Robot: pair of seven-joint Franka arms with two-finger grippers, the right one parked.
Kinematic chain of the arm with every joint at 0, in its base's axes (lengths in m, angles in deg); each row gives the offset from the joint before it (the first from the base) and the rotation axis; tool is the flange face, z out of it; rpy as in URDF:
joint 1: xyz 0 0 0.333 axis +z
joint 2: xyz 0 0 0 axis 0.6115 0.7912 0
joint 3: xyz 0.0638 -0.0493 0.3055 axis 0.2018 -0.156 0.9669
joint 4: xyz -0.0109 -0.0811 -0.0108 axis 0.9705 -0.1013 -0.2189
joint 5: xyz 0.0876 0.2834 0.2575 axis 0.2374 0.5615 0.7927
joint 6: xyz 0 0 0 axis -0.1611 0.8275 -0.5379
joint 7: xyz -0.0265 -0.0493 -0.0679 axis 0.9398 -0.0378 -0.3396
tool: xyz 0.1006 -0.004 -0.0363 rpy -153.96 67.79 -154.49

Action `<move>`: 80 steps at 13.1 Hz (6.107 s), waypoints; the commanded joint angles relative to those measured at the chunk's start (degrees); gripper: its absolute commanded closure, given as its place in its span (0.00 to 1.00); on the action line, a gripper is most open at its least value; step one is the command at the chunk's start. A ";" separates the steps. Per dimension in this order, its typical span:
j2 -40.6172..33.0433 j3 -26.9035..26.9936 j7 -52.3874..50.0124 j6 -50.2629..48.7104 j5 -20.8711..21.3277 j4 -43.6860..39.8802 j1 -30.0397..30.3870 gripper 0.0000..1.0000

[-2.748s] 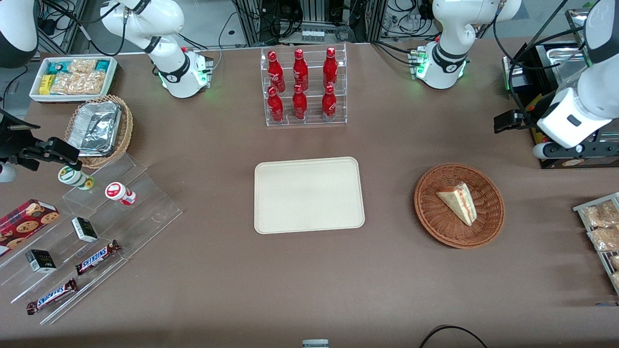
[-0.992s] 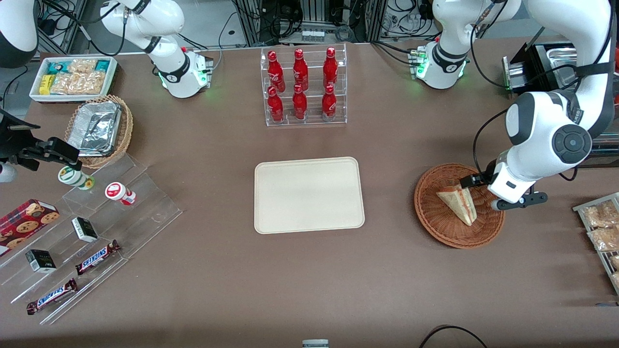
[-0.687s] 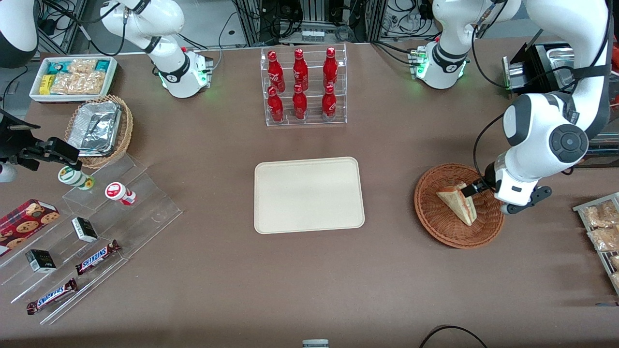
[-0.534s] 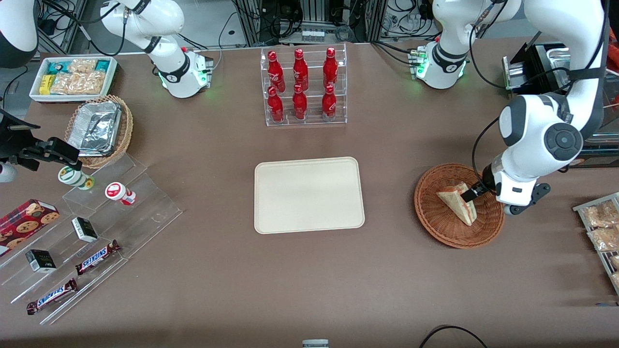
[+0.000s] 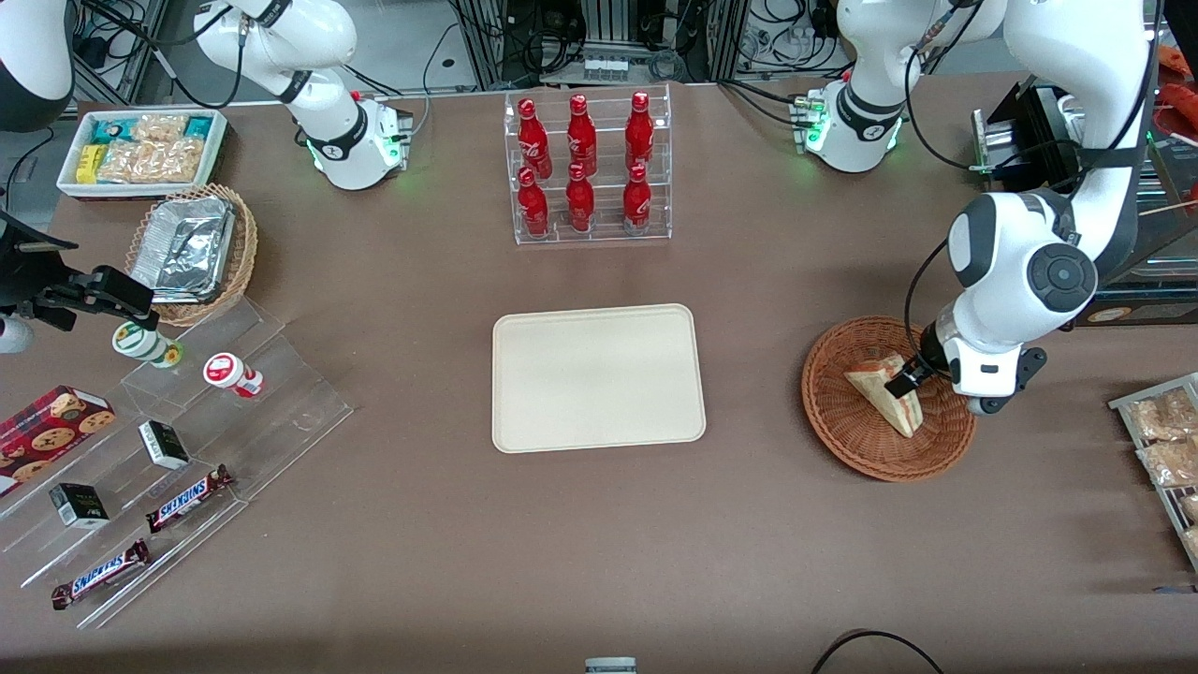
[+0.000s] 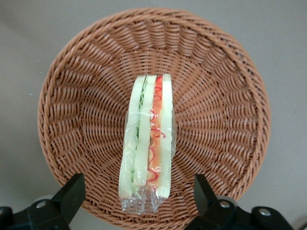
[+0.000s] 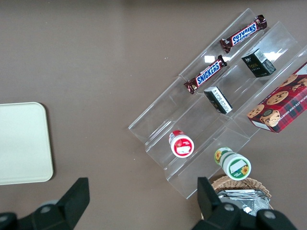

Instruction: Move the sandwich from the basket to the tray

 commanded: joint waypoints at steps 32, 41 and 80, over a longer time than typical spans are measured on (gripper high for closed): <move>12.22 -1.11 -2.74 -16.06 -3.92 -23.17 -27.55 1.00; 29.20 -1.11 -10.66 -16.15 -4.09 -41.47 -38.91 1.00; 6.46 -1.02 23.06 -44.02 -3.74 -38.25 -14.67 0.00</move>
